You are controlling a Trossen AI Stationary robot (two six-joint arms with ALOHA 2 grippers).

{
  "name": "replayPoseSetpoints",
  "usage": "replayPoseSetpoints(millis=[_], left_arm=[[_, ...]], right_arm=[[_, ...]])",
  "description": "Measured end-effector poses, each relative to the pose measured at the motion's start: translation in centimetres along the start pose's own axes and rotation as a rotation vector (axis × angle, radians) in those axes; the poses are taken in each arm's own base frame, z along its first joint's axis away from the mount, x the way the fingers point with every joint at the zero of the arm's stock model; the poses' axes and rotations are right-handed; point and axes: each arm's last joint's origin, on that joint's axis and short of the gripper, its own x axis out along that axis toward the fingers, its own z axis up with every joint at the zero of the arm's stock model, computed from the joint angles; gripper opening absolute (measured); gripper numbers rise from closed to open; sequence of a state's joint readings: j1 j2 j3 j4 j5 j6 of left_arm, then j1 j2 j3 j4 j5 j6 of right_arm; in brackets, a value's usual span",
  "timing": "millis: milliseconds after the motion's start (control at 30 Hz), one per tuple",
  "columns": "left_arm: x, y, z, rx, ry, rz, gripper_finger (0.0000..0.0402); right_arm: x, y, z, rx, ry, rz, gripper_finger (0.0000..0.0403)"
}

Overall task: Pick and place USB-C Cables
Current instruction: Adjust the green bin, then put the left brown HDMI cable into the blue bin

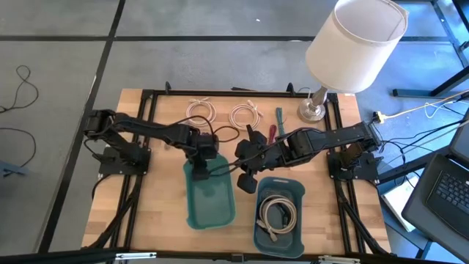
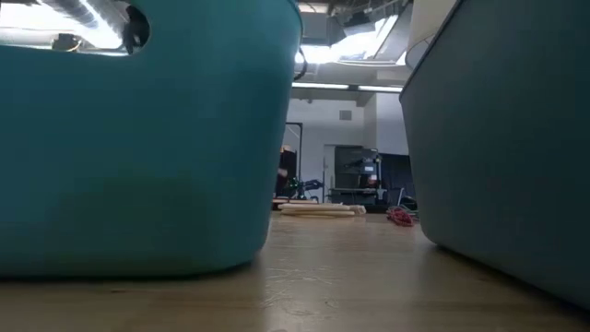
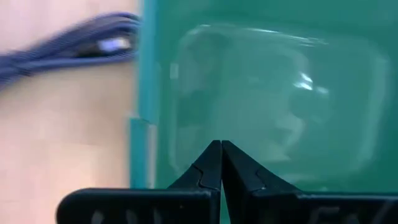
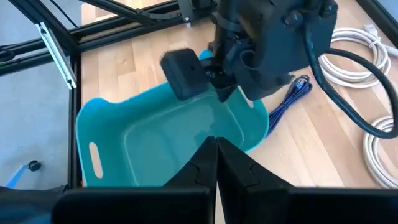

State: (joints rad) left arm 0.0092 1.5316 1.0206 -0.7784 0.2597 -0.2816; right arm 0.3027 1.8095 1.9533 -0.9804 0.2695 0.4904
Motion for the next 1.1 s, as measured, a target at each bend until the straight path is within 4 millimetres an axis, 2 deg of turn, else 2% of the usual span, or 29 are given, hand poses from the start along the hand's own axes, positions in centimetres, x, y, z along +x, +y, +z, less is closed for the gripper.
replayPoseSetpoints(millis=[67,167,300,400,467,533,633,733,833,933,1000,1100], left_arm=[[-0.5,-0.7,-0.2,0.008,-0.008,-0.041,0.0001],[-2.5,-2.0,-0.1,0.033,-0.069,-0.084,0.0001],[-7.0,-3.6,0.1,0.093,-0.242,-0.076,0.0001],[-11.3,-3.4,0.1,0.116,-0.464,0.112,0.0001],[-13.3,-1.9,0.0,0.066,-0.571,0.314,0.0001],[-14.4,0.4,-0.1,-0.012,-0.595,0.458,0.0001],[-15.7,4.8,0.1,-0.152,-0.589,0.568,0.0001],[-16.4,9.1,0.6,-0.298,-0.606,0.594,0.0002],[-16.1,13.1,1.3,-0.332,-0.588,0.560,0.0001],[-14.8,15.9,2.2,-0.329,-0.519,0.464,0.0002],[-13.7,17.1,3.0,-0.317,-0.449,0.391,0.0002],[-12.4,17.7,4.3,-0.273,-0.297,0.330,0.0016]], right_arm=[[0.0,0.0,-0.1,-0.002,0.007,-0.004,0.0009],[0.0,-0.1,-0.2,-0.006,0.017,-0.010,0.0010],[0.0,-0.2,-0.2,-0.004,0.020,-0.014,0.0011],[0.0,-0.2,-0.1,-0.003,0.018,-0.013,0.0011],[0.0,-0.2,0.0,0.000,0.010,-0.009,0.0011],[0.0,-0.1,0.1,0.006,-0.006,0.000,0.0011],[0.1,0.1,0.5,0.016,-0.041,0.018,0.0011],[0.0,0.3,0.8,0.021,-0.076,0.037,0.0011],[0.0,0.4,1.0,0.014,-0.096,0.047,0.0012],[0.0,0.4,1.1,0.027,-0.099,0.053,0.0012],[0.0,0.4,1.0,0.033,-0.093,0.062,0.0012],[0.0,0.5,1.0,0.033,-0.082,0.083,0.0012]])
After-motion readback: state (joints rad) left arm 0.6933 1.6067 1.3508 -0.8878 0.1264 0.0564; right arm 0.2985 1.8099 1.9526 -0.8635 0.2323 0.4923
